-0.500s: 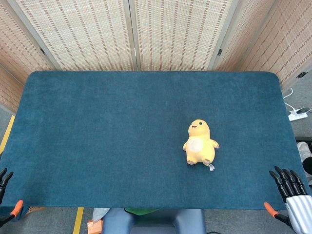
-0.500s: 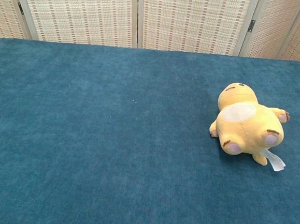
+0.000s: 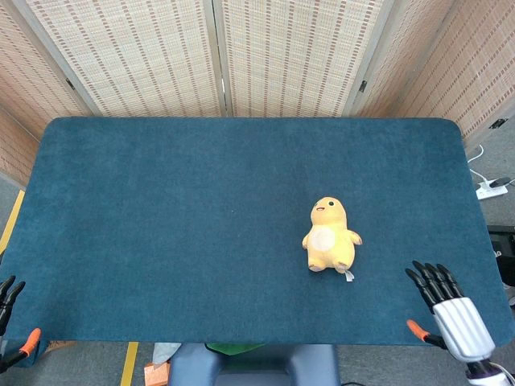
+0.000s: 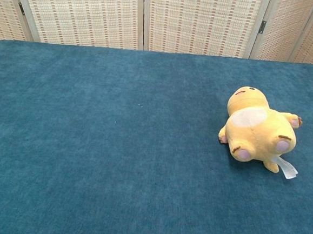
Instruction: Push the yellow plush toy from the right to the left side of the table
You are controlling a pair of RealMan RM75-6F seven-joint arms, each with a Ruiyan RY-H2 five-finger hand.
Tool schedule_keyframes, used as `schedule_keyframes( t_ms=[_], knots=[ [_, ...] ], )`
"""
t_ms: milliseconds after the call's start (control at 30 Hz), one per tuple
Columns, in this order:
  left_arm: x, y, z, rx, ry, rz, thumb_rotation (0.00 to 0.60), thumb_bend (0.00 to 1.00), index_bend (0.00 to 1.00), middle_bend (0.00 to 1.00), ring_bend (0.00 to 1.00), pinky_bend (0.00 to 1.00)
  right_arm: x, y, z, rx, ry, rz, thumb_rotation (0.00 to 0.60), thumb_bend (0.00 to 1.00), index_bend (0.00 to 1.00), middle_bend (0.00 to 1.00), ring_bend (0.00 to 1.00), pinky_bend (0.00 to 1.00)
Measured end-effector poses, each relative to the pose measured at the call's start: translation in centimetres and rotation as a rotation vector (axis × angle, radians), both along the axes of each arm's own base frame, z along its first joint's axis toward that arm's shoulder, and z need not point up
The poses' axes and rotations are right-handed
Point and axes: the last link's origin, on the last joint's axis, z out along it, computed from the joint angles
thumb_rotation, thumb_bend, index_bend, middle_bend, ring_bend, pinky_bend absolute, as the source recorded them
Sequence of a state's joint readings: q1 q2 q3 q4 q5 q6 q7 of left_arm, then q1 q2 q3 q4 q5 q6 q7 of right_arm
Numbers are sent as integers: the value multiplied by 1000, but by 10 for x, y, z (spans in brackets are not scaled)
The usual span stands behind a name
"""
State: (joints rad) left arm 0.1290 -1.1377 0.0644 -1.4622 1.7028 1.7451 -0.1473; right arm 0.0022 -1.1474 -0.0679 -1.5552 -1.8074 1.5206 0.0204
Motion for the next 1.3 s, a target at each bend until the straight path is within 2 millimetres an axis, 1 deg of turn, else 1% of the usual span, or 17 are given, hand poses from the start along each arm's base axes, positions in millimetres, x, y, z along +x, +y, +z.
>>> schedule_keyframes(
  t_ms=[233,333,433,467,567,633,667,700,733,767,800,900,967,1033,1100,1200,1300],
  knots=[
    [-4,3,0,-12,-2,26,600,342,0,0,0,194,33,-89,-33,159,28,54,600,179,0,0,0,0],
    [-7,5,2,-13,-7,38,600,344,0,0,0,193,45,-118,-50,209,53,49,600,180,0,0,0,0],
    [-8,5,2,-18,-6,47,600,372,0,0,0,190,56,-140,-67,249,95,49,600,180,0,0,0,0],
    [-8,6,2,-20,-5,50,600,382,0,0,0,189,58,-145,-71,257,109,46,600,181,0,0,0,0],
    [-10,6,2,-25,-4,58,600,386,0,0,0,187,59,-154,-84,276,156,33,600,199,0,0,0,1],
    [-10,6,3,-26,-4,61,600,403,0,0,0,186,61,-159,-93,293,184,26,600,233,0,0,0,67],
    [-10,6,3,-26,-6,62,600,420,0,0,0,186,62,-161,-96,300,195,28,600,269,0,0,0,153],
    [-10,6,3,-26,-8,64,600,461,0,0,0,185,63,-163,-100,306,205,32,600,316,6,18,19,268],
    [-11,6,3,-27,-7,66,600,490,0,0,0,185,63,-165,-103,308,212,37,600,363,39,57,60,371],
    [-10,6,3,-27,-7,68,600,517,0,0,0,185,64,-166,-105,307,213,40,600,418,109,129,134,482],
    [-10,6,3,-29,-7,69,600,536,0,0,0,185,64,-166,-106,304,212,46,600,469,208,221,233,590],
    [-10,6,3,-26,-2,68,600,556,0,0,0,184,67,-167,-109,283,211,84,600,587,490,479,464,803],
    [-10,6,3,-20,12,70,600,533,0,0,0,184,70,-167,-110,268,205,124,600,635,608,581,564,895],
    [-9,6,3,-15,24,72,600,513,0,0,0,184,76,-167,-111,252,190,177,600,669,681,647,627,956],
    [-9,6,3,-12,22,72,600,506,0,0,0,184,82,-165,-110,230,178,239,600,692,716,684,654,984],
    [-9,5,3,-9,16,70,600,487,0,0,0,184,97,-158,-108,193,148,375,600,696,721,694,660,991],
    [-8,5,3,-13,9,66,600,484,0,0,0,184,117,-144,-110,188,101,523,600,696,721,694,660,991]
  ],
)
